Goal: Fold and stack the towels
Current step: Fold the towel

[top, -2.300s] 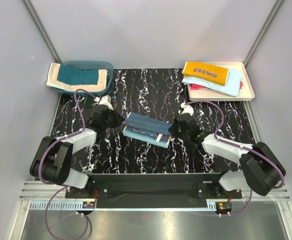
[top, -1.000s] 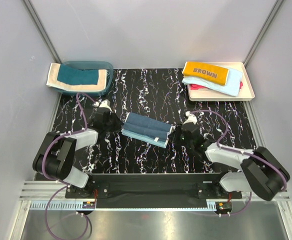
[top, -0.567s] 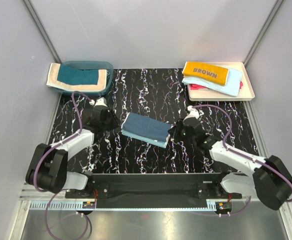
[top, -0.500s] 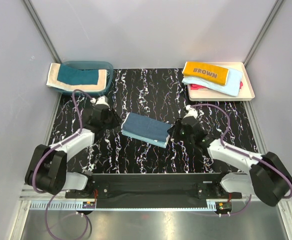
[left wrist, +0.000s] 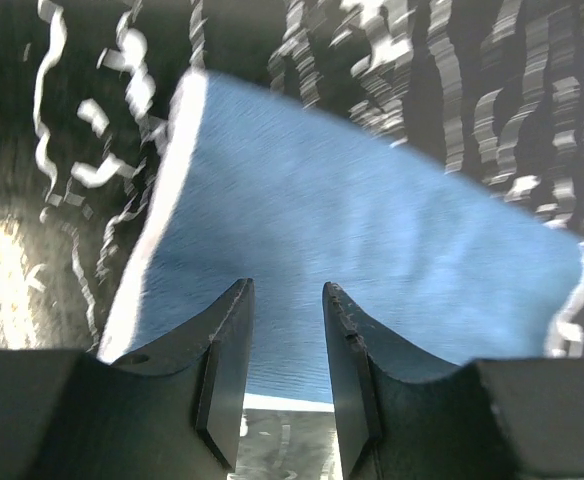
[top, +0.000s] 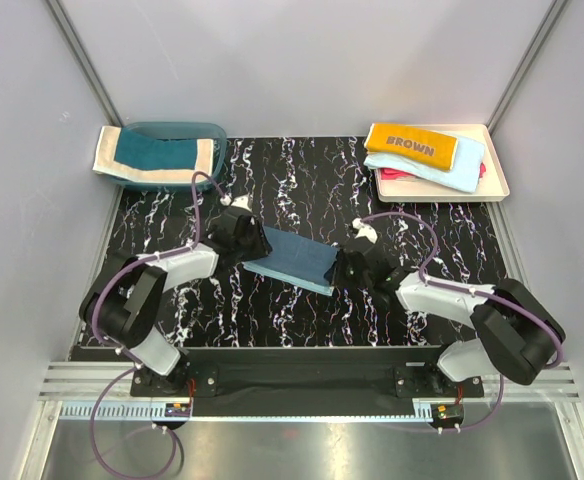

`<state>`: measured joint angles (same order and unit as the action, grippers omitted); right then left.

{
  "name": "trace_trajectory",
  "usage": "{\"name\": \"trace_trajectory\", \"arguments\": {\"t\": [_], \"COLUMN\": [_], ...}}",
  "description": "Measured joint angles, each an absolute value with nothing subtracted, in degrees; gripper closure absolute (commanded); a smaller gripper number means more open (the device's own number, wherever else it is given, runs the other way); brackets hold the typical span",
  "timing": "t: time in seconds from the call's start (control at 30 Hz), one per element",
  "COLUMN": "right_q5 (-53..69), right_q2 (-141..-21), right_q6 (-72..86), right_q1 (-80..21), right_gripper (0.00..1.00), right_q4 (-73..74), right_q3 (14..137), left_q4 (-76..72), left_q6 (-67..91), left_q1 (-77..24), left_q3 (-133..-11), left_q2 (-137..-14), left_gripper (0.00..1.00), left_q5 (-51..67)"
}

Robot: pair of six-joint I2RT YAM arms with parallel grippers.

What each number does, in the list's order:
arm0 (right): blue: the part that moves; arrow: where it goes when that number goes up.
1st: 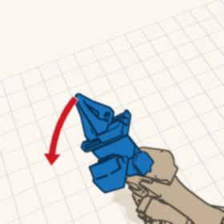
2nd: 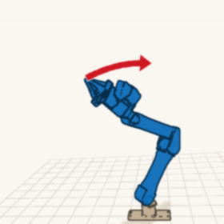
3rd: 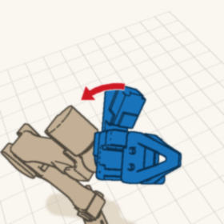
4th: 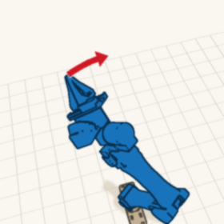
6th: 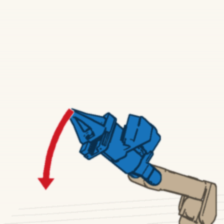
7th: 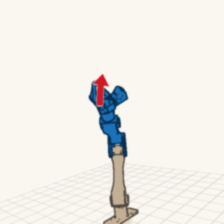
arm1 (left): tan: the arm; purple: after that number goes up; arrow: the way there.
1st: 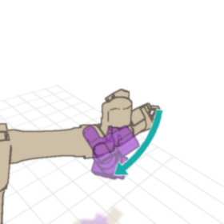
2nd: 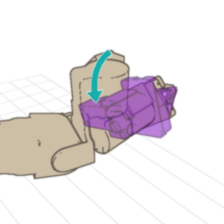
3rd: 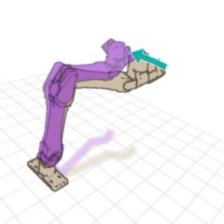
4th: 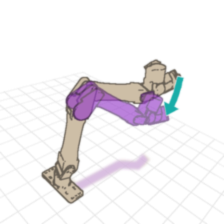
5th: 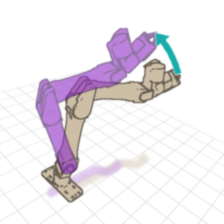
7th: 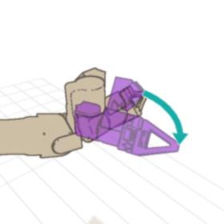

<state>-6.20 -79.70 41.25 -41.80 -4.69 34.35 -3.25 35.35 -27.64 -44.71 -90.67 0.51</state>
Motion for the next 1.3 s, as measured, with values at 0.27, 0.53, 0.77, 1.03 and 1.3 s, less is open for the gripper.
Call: {"name": "trace_trajectory", "arguments": {"t": [0.27, 0.53, 0.77, 1.03, 1.3], "right_q5": [-5.9, -6.0, -8.4, -14.4, -15.9], "right_q2": [-81.3, -82.2, -78.7, -77.8, -85.6], "right_q6": [42.8, 44.3, 45.1, 46.2, 50.0], "right_q1": [-43.7, -44.2, -44.3, -43.9, -42.4], "right_gripper": [0.72, 0.72, 0.50, 0.48, 0.47], "right_q4": [-5.7, -7.0, 1.6, 11.8, 12.7], "right_q3": [31.4, 30.8, 32.7, 42.1, 43.5], "left_q4": [-2.2, -3.4, -4.3, -3.4, -2.6], "left_q6": [37.2, 39.6, 40.5, 40.5, 40.4], "left_q1": [-27.6, -27.6, -27.6, -27.6, -27.6], "left_q3": [-43.5, -42.5, -41.9, -41.7, -41.7], "left_q2": [-91.8, -92.2, -92.1, -91.3, -91.0], "left_gripper": [0.63, 0.63, 0.63, 0.63, 0.63], "left_q5": [-2.1, -3.4, -3.4, -3.3, -3.0]}}
